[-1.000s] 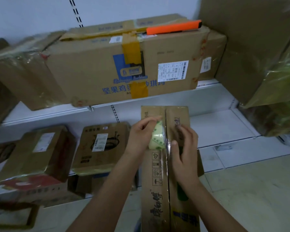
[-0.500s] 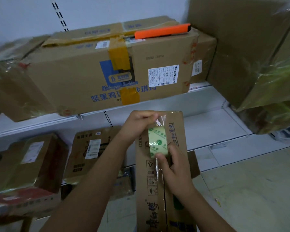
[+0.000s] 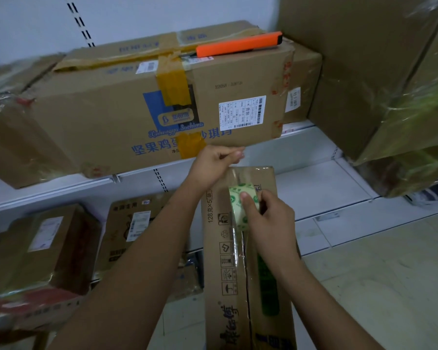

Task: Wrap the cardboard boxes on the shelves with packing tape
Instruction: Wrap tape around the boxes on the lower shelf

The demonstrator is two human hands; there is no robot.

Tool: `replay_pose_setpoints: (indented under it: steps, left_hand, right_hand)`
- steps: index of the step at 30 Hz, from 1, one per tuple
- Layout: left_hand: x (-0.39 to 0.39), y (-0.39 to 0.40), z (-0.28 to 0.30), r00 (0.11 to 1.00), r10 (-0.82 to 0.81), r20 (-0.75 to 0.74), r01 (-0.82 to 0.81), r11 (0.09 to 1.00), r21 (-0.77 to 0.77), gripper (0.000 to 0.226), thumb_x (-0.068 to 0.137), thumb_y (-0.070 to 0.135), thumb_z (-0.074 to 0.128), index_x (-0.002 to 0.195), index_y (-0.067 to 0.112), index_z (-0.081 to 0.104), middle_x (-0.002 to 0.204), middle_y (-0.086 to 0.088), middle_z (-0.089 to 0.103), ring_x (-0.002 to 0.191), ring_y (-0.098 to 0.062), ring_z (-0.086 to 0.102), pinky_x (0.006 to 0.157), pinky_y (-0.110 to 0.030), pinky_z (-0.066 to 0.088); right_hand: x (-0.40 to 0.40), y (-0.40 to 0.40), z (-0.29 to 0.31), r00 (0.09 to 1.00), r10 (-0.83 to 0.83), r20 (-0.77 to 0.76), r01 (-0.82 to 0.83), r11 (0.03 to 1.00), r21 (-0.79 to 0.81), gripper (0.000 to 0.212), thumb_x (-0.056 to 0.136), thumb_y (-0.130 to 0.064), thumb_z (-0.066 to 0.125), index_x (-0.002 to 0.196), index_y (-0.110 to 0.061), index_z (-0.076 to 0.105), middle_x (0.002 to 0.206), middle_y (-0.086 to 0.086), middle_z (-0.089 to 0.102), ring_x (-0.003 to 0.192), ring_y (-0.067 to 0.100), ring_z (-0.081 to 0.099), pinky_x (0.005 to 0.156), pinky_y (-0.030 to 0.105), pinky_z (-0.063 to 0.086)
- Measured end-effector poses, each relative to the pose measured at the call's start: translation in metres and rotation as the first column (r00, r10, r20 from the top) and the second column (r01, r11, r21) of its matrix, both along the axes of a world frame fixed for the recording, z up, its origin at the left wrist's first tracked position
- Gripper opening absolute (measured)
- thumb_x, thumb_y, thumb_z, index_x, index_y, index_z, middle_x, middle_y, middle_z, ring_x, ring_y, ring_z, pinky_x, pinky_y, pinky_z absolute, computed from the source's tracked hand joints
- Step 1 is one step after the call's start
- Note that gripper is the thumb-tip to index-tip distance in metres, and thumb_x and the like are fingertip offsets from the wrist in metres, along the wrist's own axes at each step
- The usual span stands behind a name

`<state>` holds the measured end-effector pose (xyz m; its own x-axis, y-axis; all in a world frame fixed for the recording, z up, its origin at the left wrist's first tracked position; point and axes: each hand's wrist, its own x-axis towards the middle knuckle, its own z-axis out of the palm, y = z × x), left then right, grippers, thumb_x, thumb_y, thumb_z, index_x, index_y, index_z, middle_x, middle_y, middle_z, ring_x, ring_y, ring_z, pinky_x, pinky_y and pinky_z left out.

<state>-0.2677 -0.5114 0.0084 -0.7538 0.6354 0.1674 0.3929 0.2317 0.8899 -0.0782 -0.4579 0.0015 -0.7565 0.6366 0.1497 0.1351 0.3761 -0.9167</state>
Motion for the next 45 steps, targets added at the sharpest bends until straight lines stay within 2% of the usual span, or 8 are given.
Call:
replay_pose_setpoints:
  steps: [3,7,14,24,28,32,38,45]
  left_hand:
    - [-0.001,0.003,-0.005,0.997,0.061,-0.055,-0.066,0.994,-0.089,0.023,0.097,0.033,0.063,0.114,0.025,0.075,0.1,0.015,0.075,0.092,0.0,0.071,0.092,-0.034,0.055]
    - [0.003,0.004,-0.007,0.938,0.152,-0.311,-0.255,0.912,-0.323,0.023,0.094,0.053,0.058,0.105,0.043,0.075,0.101,0.024,0.073,0.097,0.002,0.065,0.074,-0.025,0.049]
    - [0.001,0.006,-0.009,0.929,0.229,-0.289,-0.332,0.862,-0.384,0.024,0.094,0.052,0.058,0.096,0.038,0.078,0.103,0.02,0.074,0.097,-0.004,0.066,0.077,-0.026,0.05]
    - [0.004,0.01,-0.006,0.886,0.311,-0.342,-0.45,0.751,-0.482,0.028,0.095,0.028,0.053,0.112,0.02,0.073,0.116,-0.002,0.072,0.106,-0.027,0.064,0.084,-0.033,0.051]
    - [0.008,0.002,-0.006,0.895,0.256,-0.365,-0.386,0.854,-0.349,0.027,0.101,0.031,0.053,0.113,0.02,0.074,0.109,-0.002,0.074,0.102,-0.021,0.066,0.076,-0.027,0.046]
    - [0.014,-0.015,-0.007,0.922,0.155,-0.356,-0.215,0.967,-0.137,0.025,0.097,0.03,0.062,0.118,0.022,0.073,0.121,0.003,0.071,0.116,-0.009,0.063,0.094,-0.02,0.046]
    - [0.0,-0.02,-0.001,0.924,-0.145,-0.353,-0.005,0.92,-0.391,0.031,0.098,0.039,0.058,0.128,0.034,0.065,0.136,0.004,0.061,0.133,-0.007,0.048,0.102,-0.02,0.039]
    - [-0.015,-0.017,0.008,0.986,-0.163,-0.014,0.134,0.852,-0.506,0.032,0.09,0.062,0.056,0.103,0.04,0.076,0.113,0.017,0.072,0.103,-0.002,0.066,0.097,-0.035,0.052]
  right_hand:
    - [-0.007,0.005,0.005,1.0,-0.007,0.015,0.008,1.0,-0.017,0.038,0.095,-0.039,0.059,0.071,-0.009,0.054,0.059,-0.005,0.049,0.055,0.008,0.044,0.054,0.028,0.036]
    - [-0.012,0.007,0.007,0.999,-0.013,0.034,0.016,0.996,-0.085,0.039,0.095,-0.04,0.058,0.077,-0.005,0.06,0.065,0.003,0.057,0.06,0.015,0.051,0.058,0.034,0.043]
    - [-0.018,0.009,0.015,0.995,-0.001,0.104,0.007,0.999,-0.053,0.045,0.096,-0.037,0.059,0.061,-0.016,0.039,0.058,-0.002,0.043,0.053,0.011,0.038,0.05,0.028,0.028]
    - [-0.019,0.009,0.008,0.996,0.036,0.078,-0.032,0.998,-0.055,0.042,0.096,-0.04,0.057,0.071,-0.006,0.053,0.059,0.0,0.049,0.052,0.008,0.041,0.049,0.025,0.032]
    - [-0.015,0.008,0.0,0.993,0.099,0.065,-0.092,0.99,-0.105,0.048,0.097,-0.048,0.049,0.08,-0.006,0.065,0.07,0.008,0.063,0.061,0.014,0.055,0.058,0.028,0.043]
    - [-0.015,0.009,-0.004,0.993,0.11,0.047,-0.105,0.989,-0.107,0.051,0.098,-0.051,0.047,0.079,-0.007,0.066,0.069,0.004,0.065,0.066,0.012,0.06,0.06,0.027,0.046]
    - [-0.017,0.01,-0.005,0.991,0.129,0.027,-0.126,0.989,-0.075,0.054,0.099,-0.049,0.048,0.075,-0.003,0.063,0.067,0.009,0.063,0.058,0.012,0.057,0.056,0.03,0.044]
    - [-0.017,0.01,-0.002,0.986,0.166,0.0,-0.164,0.979,-0.123,0.051,0.099,-0.045,0.05,0.061,-0.011,0.05,0.051,-0.009,0.051,0.048,0.001,0.046,0.049,0.017,0.035]
